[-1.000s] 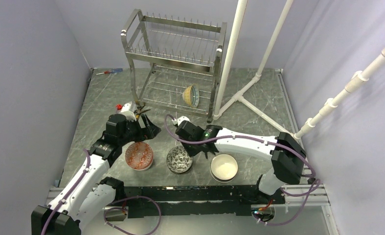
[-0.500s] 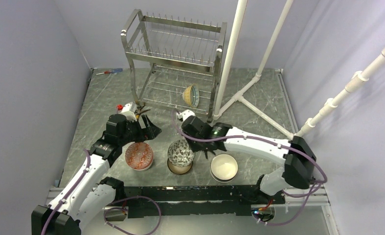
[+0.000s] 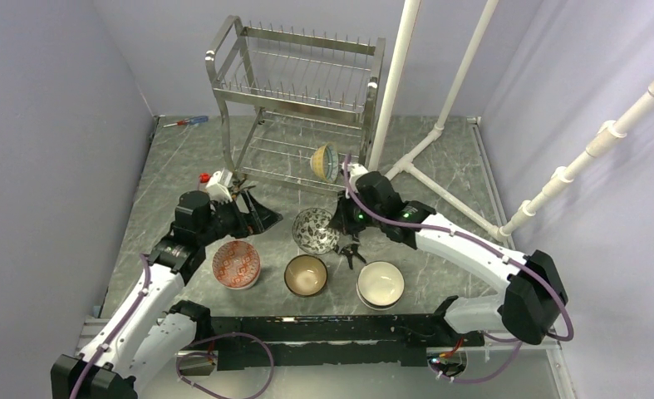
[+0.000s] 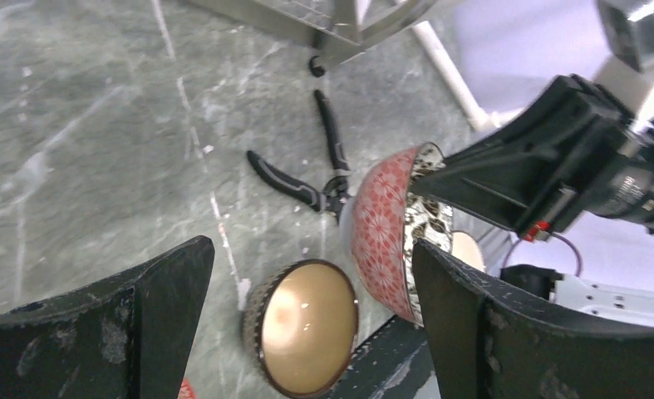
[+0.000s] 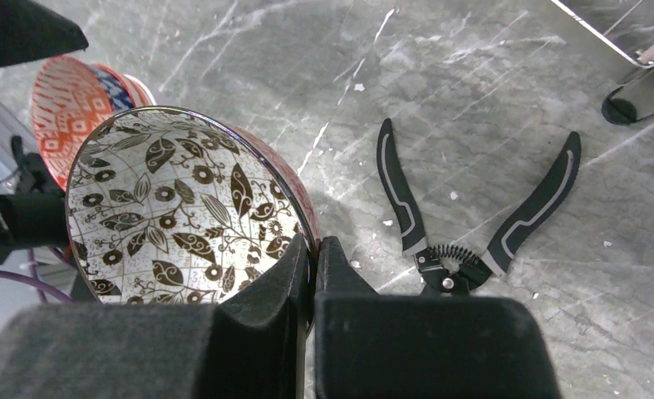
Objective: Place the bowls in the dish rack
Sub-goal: Pick up the bowl from the center of the board.
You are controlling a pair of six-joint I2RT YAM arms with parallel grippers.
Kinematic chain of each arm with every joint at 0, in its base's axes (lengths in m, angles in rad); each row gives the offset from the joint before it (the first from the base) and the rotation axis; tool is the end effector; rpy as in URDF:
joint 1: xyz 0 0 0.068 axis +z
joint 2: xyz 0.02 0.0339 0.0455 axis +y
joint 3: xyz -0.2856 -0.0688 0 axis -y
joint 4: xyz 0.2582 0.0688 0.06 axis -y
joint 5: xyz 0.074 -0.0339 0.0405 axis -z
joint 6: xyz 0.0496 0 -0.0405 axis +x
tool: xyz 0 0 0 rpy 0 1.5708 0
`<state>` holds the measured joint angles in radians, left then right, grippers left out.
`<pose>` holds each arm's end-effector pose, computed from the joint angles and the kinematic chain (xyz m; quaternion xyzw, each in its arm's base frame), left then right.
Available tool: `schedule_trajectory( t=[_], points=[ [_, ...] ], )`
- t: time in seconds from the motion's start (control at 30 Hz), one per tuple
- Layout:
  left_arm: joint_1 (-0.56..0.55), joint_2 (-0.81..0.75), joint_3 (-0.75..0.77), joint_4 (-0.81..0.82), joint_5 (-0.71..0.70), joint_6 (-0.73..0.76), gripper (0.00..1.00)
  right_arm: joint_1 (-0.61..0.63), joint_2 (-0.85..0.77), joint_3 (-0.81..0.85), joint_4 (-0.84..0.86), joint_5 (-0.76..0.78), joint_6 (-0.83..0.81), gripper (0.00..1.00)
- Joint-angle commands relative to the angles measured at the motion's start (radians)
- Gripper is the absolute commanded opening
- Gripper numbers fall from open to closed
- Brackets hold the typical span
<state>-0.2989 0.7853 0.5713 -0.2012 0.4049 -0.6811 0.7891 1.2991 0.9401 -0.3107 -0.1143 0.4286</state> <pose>0.1782 -0.0754 0.2710 -0.0480 0.8265 -0.4004 0.3928 0.2093 0.2189 0.2776 -0.1856 0.8797 0.2908 0.3272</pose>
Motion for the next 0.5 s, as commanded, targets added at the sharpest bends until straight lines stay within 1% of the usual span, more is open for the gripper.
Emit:
schedule_trajectory(
  t=[0.0, 0.07, 0.23, 0.37, 0.47],
  points=[
    [0.001, 0.008, 0.003, 0.187, 0.154, -0.126, 0.94, -0.055, -0.073, -0.014, 0.198, -0.117, 0.059, 0.00],
    [0.000, 0.018, -0.007, 0.259, 0.206, -0.161, 0.94, -0.072, -0.076, -0.017, 0.221, -0.136, 0.063, 0.00],
    [-0.002, 0.054, -0.017, 0.357, 0.278, -0.221, 0.94, -0.093, -0.068, -0.004, 0.249, -0.164, 0.075, 0.00],
    [-0.012, 0.092, -0.024, 0.402, 0.308, -0.253, 0.94, -0.098, -0.064, 0.010, 0.268, -0.177, 0.086, 0.00],
    [-0.021, 0.107, -0.039, 0.420, 0.304, -0.263, 0.94, -0.103, -0.051, 0.033, 0.271, -0.191, 0.089, 0.00]
  ],
)
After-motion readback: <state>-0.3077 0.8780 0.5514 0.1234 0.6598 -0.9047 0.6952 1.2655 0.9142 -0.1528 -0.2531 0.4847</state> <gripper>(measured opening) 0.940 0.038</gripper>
